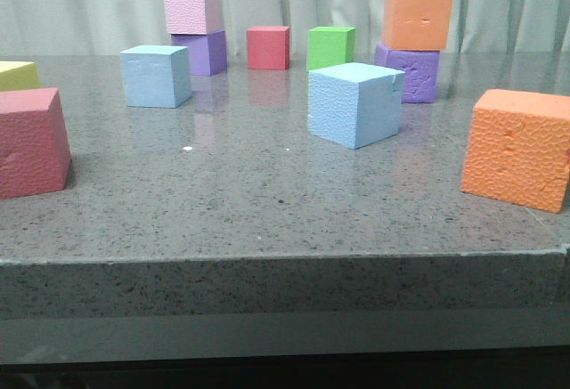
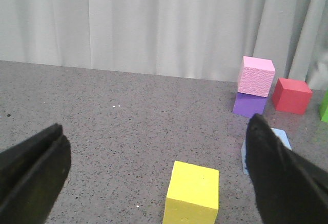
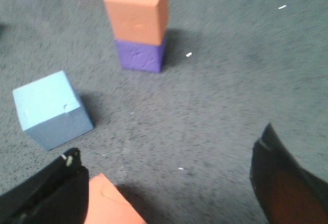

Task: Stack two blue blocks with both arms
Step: 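Lower the open right gripper onto the light-blue cube near the middle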

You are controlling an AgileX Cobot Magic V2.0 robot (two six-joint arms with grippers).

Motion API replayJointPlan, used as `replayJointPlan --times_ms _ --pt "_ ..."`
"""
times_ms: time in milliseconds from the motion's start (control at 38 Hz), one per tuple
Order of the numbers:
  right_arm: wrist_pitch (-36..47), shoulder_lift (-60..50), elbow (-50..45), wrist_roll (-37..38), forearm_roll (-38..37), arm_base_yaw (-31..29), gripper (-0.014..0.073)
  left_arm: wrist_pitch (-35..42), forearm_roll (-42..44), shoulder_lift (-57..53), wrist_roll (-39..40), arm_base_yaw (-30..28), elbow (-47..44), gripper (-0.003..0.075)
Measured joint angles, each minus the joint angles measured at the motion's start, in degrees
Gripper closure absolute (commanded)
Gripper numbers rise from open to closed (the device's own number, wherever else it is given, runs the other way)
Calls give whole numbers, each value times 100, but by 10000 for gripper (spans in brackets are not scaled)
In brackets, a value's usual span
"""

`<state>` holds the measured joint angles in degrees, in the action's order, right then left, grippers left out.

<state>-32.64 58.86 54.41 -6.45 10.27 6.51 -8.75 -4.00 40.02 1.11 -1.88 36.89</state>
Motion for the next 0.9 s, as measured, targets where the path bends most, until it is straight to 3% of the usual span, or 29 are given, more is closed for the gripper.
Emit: replayJointPlan --times_ms 448,659,896 --pt "-807 2548 1903 -603 184 1337 -48 0 0 0 0 0 0 48" --pt "-1525 3413 2847 -1208 545 1430 -48 0 0 0 0 0 0 48" --pt "-1898 4068 3493 -1318 558 1430 -48 0 0 0 0 0 0 48"
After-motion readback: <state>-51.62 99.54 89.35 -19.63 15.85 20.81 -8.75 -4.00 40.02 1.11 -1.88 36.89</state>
